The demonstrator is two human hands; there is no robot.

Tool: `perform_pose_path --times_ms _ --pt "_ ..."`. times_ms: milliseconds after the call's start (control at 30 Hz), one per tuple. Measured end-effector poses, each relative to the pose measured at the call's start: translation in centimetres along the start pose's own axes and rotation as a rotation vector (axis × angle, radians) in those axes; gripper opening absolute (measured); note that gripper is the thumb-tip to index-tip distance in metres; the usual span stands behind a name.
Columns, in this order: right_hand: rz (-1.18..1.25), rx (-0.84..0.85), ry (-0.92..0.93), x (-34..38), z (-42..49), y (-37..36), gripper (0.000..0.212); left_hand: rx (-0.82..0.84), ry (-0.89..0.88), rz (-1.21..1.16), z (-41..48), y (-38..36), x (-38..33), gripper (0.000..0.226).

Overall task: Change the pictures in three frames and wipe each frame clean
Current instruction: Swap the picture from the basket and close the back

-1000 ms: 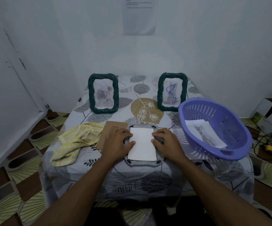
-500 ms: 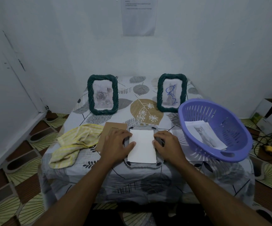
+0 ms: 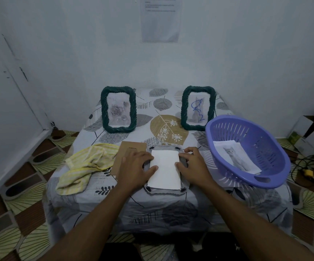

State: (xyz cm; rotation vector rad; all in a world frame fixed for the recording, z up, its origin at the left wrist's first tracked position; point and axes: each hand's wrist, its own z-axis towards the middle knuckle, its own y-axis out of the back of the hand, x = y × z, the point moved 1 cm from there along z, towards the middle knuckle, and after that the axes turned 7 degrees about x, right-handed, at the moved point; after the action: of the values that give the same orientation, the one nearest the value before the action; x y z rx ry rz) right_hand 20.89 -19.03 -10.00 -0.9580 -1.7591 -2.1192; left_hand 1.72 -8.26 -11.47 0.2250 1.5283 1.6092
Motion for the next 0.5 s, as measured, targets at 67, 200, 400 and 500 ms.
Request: perform_pose_path --times_ms 67,200,400,500 --pt "-0.006 -0.012 0.004 -0.06 -0.04 -0.15 0.041 0.013 0.001 0.008 0.05 0.12 -0.07 0.049" --pt "0.004 -0.050 0.000 -0.16 0.06 -0.35 0.048 0.019 0.003 0.006 0.30 0.13 -0.04 0.049" --pt "0.047 -0.072 0.003 -0.23 0.09 -0.54 0.036 0.044 0.011 -0.022 0.66 0.26 -0.16 0.045" --pt "0.048 -0.076 -0.004 -0.26 0.14 -0.61 0.031 0.039 0.008 -0.037 0.63 0.41 -0.29 0.042"
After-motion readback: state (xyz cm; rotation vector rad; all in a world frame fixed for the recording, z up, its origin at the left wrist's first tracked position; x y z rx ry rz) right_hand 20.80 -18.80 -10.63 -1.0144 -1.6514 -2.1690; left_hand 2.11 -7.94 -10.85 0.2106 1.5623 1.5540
